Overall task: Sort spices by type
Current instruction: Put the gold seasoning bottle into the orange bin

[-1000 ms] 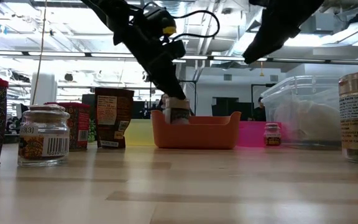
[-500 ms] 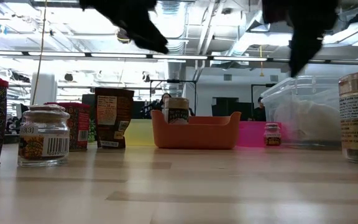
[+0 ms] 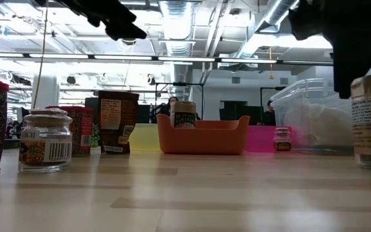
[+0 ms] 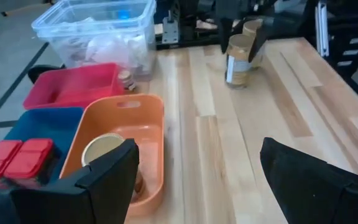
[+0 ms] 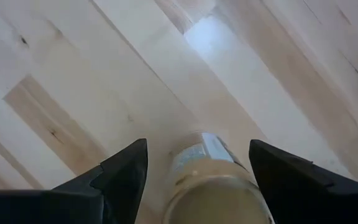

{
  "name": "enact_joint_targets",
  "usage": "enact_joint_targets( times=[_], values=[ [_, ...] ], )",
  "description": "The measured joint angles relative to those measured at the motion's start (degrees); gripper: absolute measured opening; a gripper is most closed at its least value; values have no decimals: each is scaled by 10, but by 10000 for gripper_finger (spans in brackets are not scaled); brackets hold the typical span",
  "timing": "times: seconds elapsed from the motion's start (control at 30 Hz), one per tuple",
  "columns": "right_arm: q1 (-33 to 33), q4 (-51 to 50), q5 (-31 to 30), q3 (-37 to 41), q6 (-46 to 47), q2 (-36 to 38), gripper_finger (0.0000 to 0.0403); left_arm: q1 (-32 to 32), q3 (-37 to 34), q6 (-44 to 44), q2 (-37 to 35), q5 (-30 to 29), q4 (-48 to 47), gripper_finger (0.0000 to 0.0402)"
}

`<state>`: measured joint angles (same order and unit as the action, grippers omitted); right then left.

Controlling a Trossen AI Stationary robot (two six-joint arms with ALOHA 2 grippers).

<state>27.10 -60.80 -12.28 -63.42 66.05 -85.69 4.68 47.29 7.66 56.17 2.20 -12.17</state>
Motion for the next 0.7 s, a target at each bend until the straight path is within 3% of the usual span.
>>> enact_joint_targets(
  times=[0.3,0.7],
  values=[
    [35,-14,-11,0,36,1,307,-9,0,2,-18,-16,-27,322],
    [56,4,12,0,-230,2,307,-9,0,14,-18,-47,-27,322]
  ],
)
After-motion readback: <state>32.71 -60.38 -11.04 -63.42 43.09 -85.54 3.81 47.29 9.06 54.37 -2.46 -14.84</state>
